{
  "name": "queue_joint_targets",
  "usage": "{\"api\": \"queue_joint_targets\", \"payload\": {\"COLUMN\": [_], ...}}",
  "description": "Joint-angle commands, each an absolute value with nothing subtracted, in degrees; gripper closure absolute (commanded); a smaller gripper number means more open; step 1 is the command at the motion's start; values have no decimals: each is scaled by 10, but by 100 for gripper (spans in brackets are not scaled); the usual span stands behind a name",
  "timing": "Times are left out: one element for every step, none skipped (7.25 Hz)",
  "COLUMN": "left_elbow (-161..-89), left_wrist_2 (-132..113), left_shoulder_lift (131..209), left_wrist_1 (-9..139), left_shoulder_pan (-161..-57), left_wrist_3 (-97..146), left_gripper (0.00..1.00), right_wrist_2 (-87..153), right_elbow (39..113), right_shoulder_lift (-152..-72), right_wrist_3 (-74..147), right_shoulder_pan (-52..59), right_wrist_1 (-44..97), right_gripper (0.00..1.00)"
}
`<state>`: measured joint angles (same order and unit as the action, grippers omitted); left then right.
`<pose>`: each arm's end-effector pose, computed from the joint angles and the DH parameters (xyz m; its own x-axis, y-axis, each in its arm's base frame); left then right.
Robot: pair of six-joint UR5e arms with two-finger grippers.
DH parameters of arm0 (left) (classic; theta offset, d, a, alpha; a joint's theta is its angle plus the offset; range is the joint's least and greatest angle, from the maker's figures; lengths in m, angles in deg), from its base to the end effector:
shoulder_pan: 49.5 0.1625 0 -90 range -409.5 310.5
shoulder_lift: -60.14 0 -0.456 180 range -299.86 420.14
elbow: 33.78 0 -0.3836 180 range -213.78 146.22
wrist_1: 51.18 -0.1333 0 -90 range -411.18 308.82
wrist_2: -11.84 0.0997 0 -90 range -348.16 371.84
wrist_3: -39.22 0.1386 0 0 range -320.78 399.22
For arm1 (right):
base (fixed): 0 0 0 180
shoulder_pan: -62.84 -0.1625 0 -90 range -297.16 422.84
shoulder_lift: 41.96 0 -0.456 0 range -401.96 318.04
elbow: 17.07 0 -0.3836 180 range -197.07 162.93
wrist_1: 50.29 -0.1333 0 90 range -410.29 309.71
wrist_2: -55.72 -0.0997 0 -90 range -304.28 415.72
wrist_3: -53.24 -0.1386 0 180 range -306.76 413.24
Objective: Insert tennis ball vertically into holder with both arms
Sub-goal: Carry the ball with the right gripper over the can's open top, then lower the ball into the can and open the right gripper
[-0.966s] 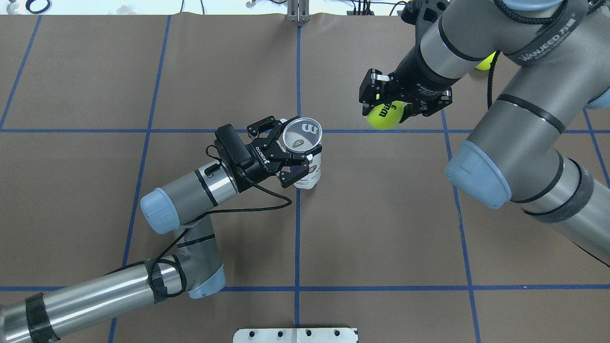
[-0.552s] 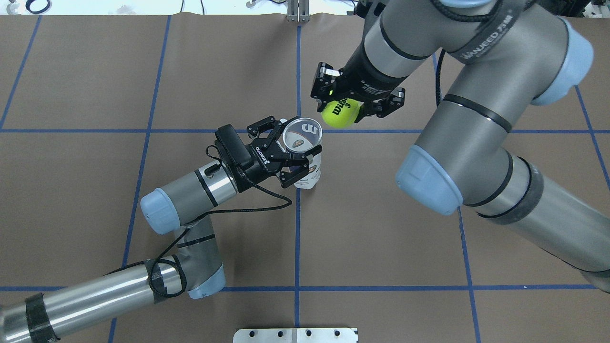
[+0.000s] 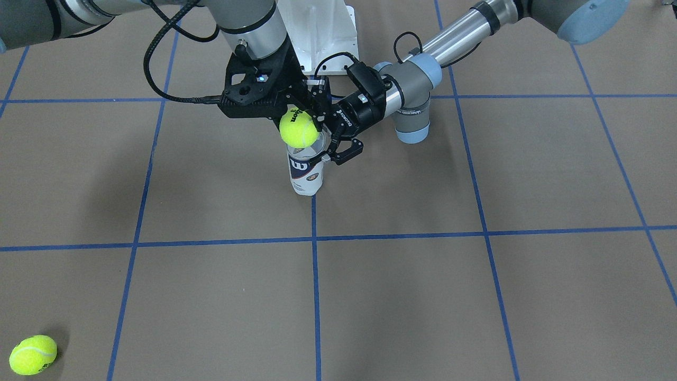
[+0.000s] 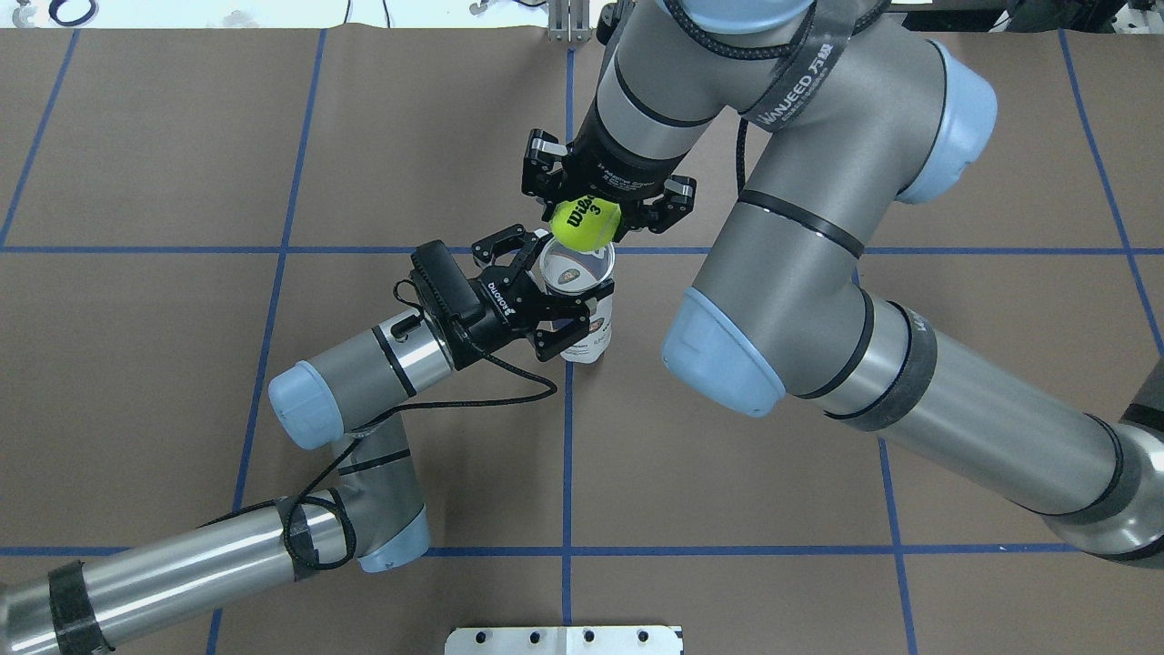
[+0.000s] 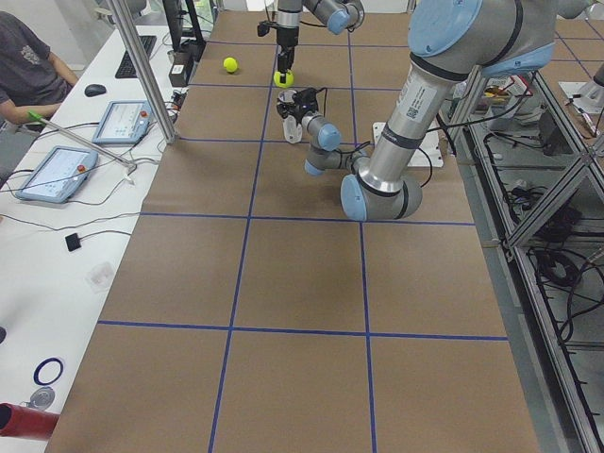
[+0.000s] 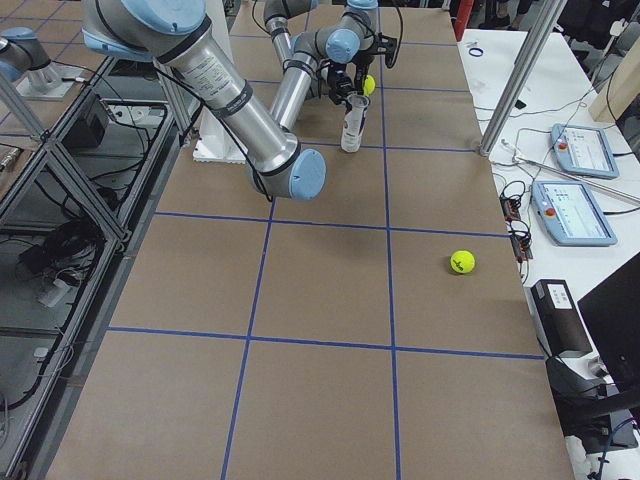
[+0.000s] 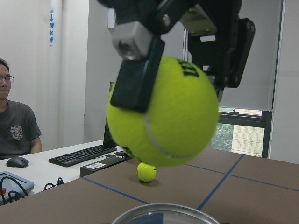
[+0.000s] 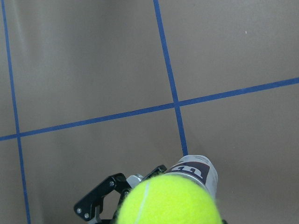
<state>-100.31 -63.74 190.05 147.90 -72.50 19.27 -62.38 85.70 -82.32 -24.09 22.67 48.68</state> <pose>0.5897 -0.4326 0.2446 0.3486 0.8410 -0.4137 0.6955 0.0638 0.7157 -0.4778 -0.4924 0.1106 0.5055 0.1735 0.8452 -0.1733 0.9800 -0.0976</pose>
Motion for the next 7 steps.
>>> {"api": "queue_joint_targets", "payload": {"left_elbow": [-1003,-1003,-1003,-1003,-1003,-1003,-1003], "left_wrist_2": [-637,-637,-637,-637,-637,-637,-637], "left_shoulder_lift": [1900,1900,1900,1900,1900,1900,1900], "left_wrist_1": [1479,1479,1479,1480,1479,1480,1480], "left_shoulder_pan": [-724,-724,-724,-724,-724,-724,-724], "left_wrist_3": [193,193,193,193,193,193,193], "left_gripper": [22,21,21,20,20,20,18], "right_wrist_2": [-614,-609,-606,-606,-606,-606,-606], "right_elbow": [855,855,855,855,855,855,855], "right_shoulder_lift": [-826,-828,-829,-829,-828,-829,-828], "right_wrist_3": [-241,-241,-240,-241,-240,-240,-240], "right_shoulder_pan": [240,245,249,249,250,250,250], "right_wrist_1": [487,487,487,487,486,487,487], "right_gripper": [43,40,37,35,35,35,32]}}
